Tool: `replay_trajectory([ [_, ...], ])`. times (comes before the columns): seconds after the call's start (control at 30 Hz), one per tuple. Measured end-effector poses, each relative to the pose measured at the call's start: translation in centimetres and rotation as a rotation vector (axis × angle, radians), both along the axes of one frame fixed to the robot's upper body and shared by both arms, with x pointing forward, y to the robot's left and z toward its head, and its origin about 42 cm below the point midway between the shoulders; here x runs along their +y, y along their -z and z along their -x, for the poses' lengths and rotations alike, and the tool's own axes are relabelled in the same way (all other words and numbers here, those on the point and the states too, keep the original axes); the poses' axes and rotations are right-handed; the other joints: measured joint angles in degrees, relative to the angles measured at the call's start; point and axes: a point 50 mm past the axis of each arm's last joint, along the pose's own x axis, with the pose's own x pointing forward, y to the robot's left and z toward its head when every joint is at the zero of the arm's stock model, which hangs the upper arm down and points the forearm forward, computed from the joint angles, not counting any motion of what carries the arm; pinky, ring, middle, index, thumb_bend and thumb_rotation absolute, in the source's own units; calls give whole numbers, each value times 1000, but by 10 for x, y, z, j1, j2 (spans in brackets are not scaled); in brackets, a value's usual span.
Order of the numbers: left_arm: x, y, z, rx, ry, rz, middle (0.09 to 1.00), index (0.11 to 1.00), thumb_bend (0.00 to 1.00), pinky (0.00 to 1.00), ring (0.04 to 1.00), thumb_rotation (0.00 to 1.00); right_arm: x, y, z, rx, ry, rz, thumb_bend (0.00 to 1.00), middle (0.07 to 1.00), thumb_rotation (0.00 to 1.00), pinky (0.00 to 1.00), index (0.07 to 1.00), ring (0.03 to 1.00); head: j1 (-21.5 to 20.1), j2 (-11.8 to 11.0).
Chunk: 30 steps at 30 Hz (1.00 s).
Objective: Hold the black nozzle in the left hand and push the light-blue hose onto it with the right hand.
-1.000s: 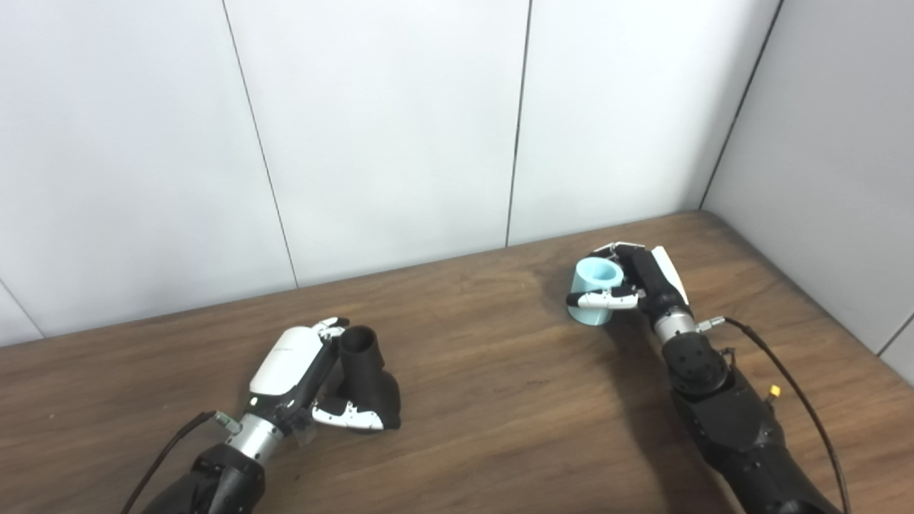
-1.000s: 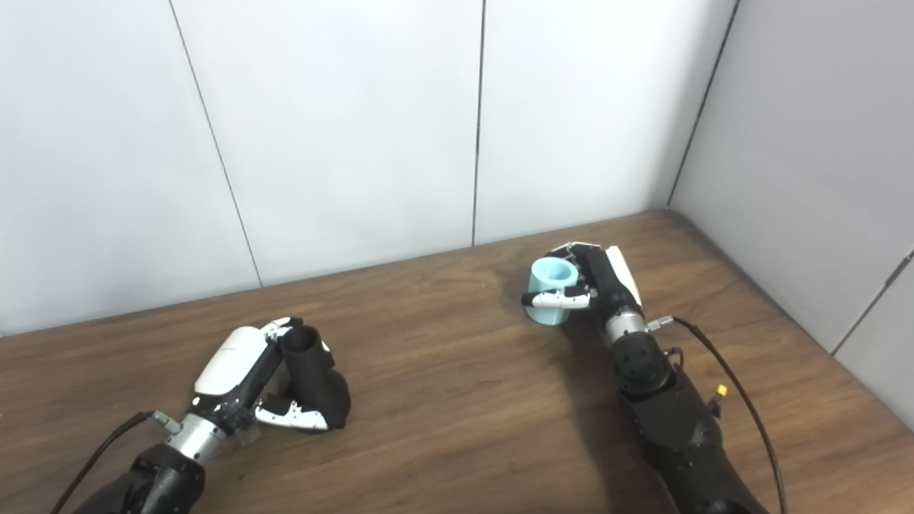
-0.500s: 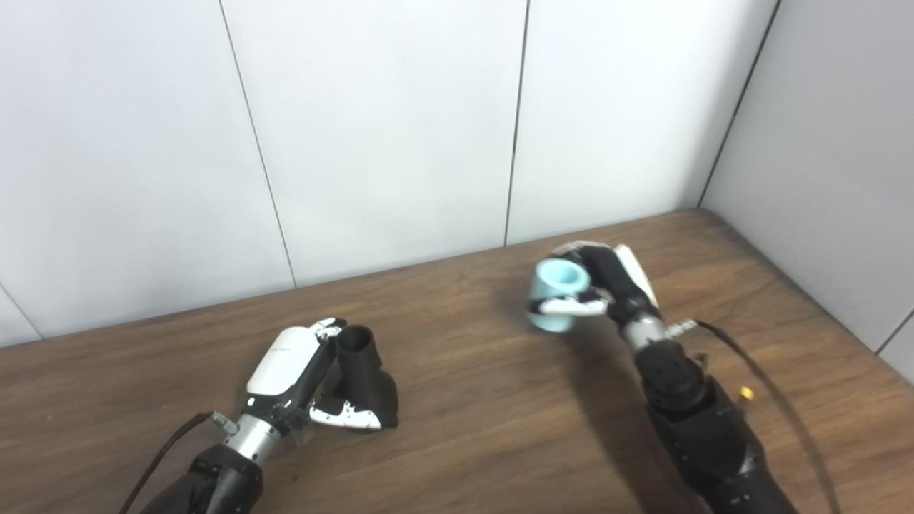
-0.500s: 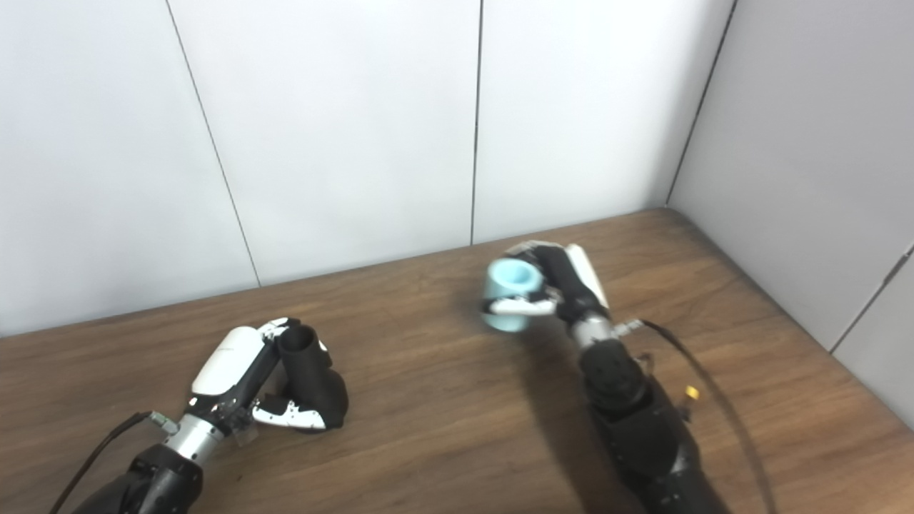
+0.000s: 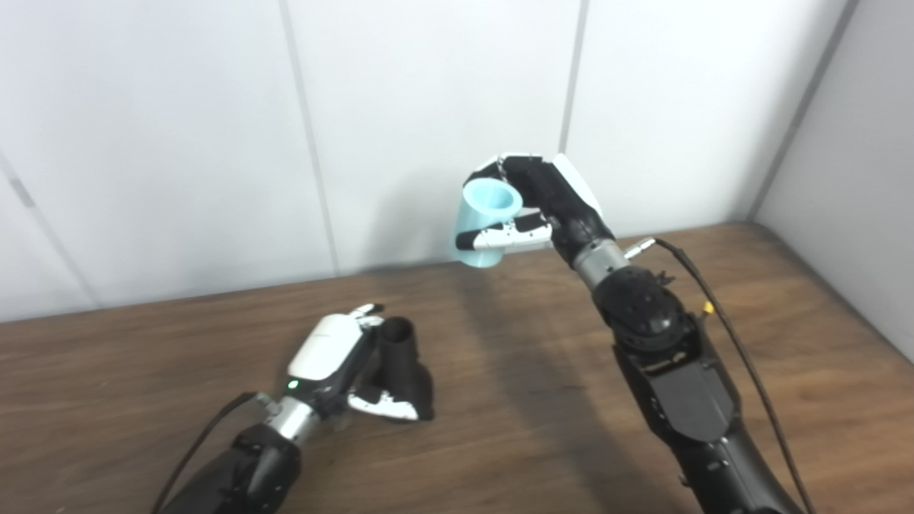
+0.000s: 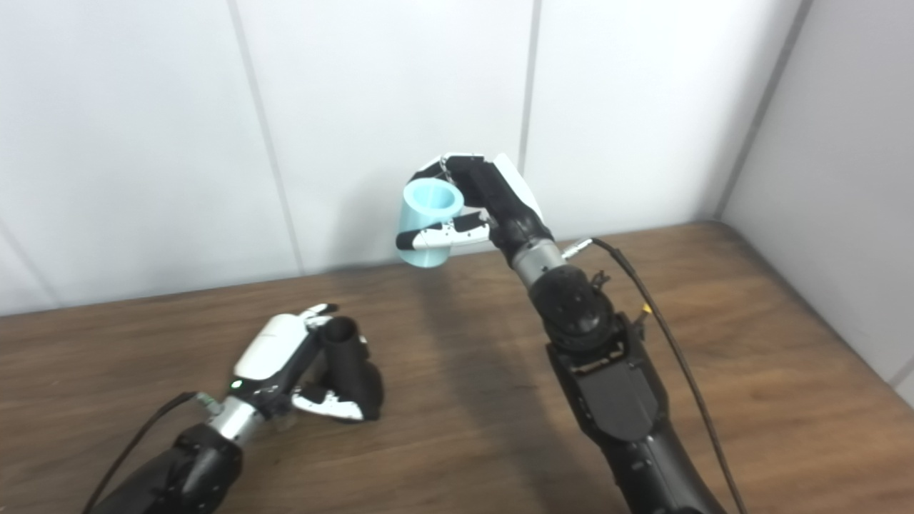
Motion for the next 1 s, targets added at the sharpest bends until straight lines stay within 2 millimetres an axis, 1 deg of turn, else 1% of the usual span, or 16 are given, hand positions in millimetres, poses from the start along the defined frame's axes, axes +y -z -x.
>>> replay_trajectory([
  [0.13,-3,1,-1,-12,-7,-8,477,492,526,871,654,0,10,-6,3,18,-40,26,519,496,0,317,504,417,30,5],
  [0.2,-4,1,-1,-19,-7,-11,479,490,526,866,649,0,15,-10,2,22,-63,34,519,495,0,313,504,417,32,6],
  [0.27,-6,1,-1,-25,-7,-12,478,491,526,873,649,0,21,-17,0,13,-85,43,520,491,0,312,503,421,48,8],
  [0.43,-8,0,-2,-29,-12,-9,477,492,526,897,662,0,38,-27,0,16,-141,70,520,489,0,329,500,426,60,11],
  [0.57,-9,0,-3,-18,-18,-5,483,487,526,904,666,0,48,-25,-1,20,-167,111,521,488,0,323,489,432,64,11],
  [0.8,-15,0,-3,-15,-17,-1,486,484,526,907,670,0,51,-11,-10,79,-179,147,521,485,0,341,483,442,71,14],
  [1.0,-16,0,-4,-13,-19,-6,487,483,526,913,671,0,56,-6,-13,56,-218,163,521,489,0,353,476,448,74,17],
])
